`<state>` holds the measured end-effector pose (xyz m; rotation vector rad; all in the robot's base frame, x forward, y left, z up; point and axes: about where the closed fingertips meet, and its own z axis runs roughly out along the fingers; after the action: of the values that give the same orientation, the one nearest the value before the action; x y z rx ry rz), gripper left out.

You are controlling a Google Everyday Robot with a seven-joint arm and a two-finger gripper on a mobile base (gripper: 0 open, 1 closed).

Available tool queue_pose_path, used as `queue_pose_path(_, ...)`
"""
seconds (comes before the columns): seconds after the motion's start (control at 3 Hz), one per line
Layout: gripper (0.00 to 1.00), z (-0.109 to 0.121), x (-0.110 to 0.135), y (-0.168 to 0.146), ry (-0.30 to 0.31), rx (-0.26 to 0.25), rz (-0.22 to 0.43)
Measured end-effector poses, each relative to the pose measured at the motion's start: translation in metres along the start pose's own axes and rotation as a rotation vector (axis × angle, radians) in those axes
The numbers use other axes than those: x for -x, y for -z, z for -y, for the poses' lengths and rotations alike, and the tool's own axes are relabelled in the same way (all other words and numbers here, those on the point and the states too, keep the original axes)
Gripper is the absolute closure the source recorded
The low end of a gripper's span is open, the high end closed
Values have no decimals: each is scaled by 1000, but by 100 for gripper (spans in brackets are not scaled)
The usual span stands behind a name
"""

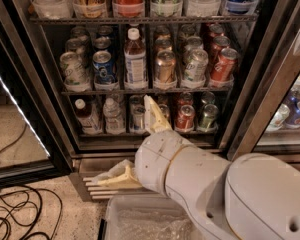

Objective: Pick pepsi can from middle shelf of fridge

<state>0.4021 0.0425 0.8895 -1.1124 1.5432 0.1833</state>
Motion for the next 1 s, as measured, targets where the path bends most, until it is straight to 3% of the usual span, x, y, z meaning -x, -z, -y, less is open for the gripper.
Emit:
queue_pose_path(0.33, 0, 34, -9, -25, 87, 14, 37)
queue_pose_path(0.67, 0, 22, 7, -49, 143, 97, 86)
queue_pose_path(1.0, 0, 3, 13, -62, 168, 102, 77)
